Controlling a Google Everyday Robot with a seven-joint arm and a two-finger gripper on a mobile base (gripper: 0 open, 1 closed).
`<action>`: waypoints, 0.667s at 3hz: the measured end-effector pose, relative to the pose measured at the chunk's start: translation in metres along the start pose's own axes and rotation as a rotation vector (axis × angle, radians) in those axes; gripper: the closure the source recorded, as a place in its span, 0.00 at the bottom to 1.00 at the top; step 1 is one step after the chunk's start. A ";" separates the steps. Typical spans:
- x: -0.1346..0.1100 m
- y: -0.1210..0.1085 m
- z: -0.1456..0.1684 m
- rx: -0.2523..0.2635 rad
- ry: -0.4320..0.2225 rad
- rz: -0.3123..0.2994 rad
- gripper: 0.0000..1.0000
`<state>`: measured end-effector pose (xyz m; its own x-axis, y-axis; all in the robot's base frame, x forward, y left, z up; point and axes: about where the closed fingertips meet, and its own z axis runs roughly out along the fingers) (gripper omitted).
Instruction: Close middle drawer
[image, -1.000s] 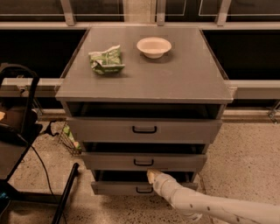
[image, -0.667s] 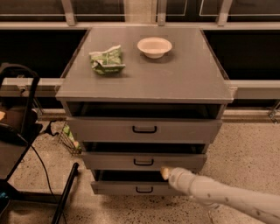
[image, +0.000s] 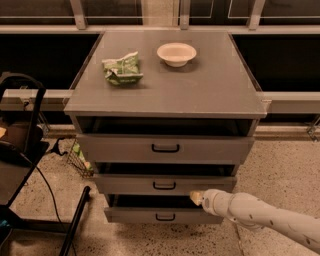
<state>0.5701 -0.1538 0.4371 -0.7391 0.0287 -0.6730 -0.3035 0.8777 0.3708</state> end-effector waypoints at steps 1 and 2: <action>0.001 0.000 0.000 0.000 0.000 0.001 0.58; 0.001 0.000 0.000 0.000 0.000 0.001 0.35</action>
Offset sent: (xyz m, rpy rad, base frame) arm -0.0003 0.0005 -0.0004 0.0007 0.0004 -0.0009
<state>0.5698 -0.1533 0.4367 -0.7394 0.0298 -0.6727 -0.3026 0.8777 0.3715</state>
